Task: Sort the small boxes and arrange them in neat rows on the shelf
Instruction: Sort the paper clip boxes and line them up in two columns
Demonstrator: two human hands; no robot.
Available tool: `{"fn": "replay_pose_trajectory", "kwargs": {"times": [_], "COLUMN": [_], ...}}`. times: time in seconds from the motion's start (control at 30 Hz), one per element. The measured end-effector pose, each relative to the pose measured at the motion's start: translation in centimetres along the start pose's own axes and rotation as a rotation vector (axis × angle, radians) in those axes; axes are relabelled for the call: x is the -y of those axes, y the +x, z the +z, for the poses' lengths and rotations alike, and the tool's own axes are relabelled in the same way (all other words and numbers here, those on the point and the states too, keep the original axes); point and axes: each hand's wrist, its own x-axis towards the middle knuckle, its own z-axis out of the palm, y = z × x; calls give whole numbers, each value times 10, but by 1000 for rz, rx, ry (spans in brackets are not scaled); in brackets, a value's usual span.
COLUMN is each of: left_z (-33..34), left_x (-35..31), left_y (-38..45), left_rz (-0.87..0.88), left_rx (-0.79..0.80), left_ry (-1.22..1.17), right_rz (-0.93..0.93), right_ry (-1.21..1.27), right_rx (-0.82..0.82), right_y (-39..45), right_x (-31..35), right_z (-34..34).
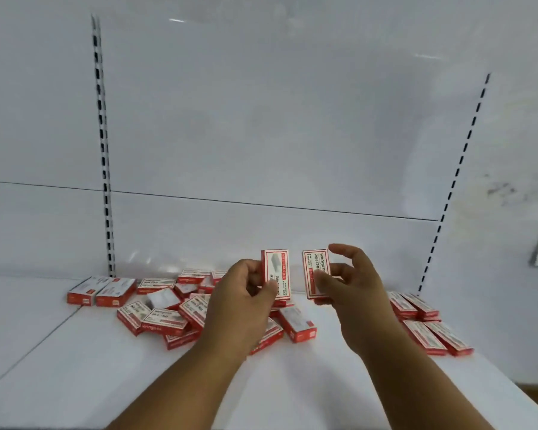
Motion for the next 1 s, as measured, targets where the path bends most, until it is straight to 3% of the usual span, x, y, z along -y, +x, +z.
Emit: {"fn": "replay_pose_trajectory", "kwargs": {"times": [0.2,0.4,0.73,0.87,1.0], "left_z": [109,214,270,270,273], "left_x": [-31,-57,-52,-56,-57], "left_y": [-22,-37,-35,-37,-44], "left_rz": [61,-28,-100,-81,-51], "left_rx": [144,270,128,64,14], "left_ry": [127,181,506,631,660], "right_rz": [-22,56,46,-38,-31], "right_ry": [-248,-436,-929,-1185,-1169], "right_rx": [-238,-245,93,102,110], "right_y": [-8,22,62,70,66], "right_x": [-12,-22,-62,-62,-64], "right_z": [-134,-234,-258,-261,-263]}}
